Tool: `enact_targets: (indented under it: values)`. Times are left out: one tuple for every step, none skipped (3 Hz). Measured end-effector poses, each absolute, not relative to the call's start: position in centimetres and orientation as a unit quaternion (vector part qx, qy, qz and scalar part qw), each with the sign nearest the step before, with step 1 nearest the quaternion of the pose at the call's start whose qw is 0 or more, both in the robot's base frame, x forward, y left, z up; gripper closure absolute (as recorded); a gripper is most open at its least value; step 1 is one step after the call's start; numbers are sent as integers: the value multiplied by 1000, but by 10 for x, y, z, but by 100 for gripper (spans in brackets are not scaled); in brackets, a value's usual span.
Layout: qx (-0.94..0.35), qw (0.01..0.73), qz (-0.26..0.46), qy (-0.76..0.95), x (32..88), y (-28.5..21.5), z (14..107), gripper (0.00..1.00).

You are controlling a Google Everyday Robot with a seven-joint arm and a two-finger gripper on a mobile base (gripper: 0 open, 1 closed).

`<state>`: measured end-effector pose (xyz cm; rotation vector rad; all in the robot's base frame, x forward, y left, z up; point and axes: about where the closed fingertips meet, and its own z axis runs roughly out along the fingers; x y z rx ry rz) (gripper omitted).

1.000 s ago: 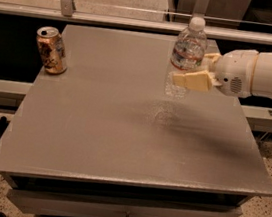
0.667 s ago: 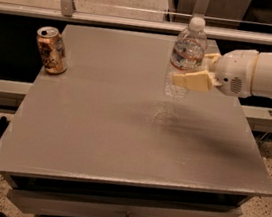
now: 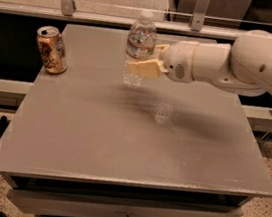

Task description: Move water bottle near orange can

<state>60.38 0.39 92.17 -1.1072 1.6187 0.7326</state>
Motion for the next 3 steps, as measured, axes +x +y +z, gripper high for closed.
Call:
enact_targets:
  values:
    - [-472, 507, 338, 637, 629, 73, 927, 100]
    - [-485, 510, 362, 612, 645, 123, 931, 100]
    - [-500, 493, 388, 597, 650, 164, 920, 100]
